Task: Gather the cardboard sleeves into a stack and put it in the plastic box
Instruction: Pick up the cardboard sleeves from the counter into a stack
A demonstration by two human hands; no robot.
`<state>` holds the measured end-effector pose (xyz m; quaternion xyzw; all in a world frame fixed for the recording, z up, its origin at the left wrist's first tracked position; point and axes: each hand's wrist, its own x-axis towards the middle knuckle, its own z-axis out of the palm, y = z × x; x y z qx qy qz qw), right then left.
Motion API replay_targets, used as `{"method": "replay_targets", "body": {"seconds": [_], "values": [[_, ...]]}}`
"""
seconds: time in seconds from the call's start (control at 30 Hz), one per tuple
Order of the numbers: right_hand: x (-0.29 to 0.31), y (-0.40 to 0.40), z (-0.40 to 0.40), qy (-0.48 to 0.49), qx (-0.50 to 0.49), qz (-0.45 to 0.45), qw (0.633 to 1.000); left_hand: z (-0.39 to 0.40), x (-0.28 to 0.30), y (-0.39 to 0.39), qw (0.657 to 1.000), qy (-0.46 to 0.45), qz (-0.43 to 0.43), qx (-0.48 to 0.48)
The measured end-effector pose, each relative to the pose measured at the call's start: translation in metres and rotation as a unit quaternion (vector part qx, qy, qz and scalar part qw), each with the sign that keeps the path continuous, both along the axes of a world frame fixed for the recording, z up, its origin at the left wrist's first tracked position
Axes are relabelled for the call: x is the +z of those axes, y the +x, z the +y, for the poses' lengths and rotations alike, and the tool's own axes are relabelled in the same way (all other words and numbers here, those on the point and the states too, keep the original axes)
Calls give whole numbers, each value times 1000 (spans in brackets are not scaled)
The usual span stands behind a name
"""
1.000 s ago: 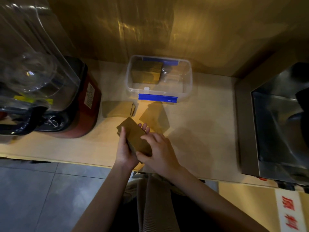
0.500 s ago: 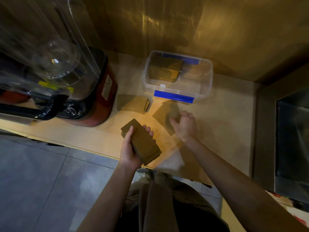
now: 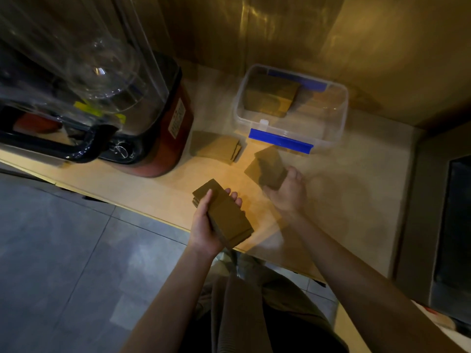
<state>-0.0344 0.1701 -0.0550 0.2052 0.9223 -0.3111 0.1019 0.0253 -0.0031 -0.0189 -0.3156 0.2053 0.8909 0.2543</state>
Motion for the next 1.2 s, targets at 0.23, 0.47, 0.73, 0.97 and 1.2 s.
{"method": "replay_targets", "body": {"seconds": [0.23, 0.47, 0.73, 0.97, 1.2], "values": [[-7, 18, 2, 76, 93, -35, 992, -1, -1, -2, 1000, -5, 3, -11], [-9, 20, 4, 70, 75, -29, 994, -3, -1, -1, 1000, -6, 6, -21], [22, 13, 2, -135, -28, -103, 985, -4, 5, -1, 1000, -8, -8, -23], [96, 48, -19, -330, 7, -13, 944, 1, 13, -4, 996, -13, 47, -73], [88, 83, -37, -238, 49, 34, 969, 15, 22, -7, 987, 39, 106, -114]]}}
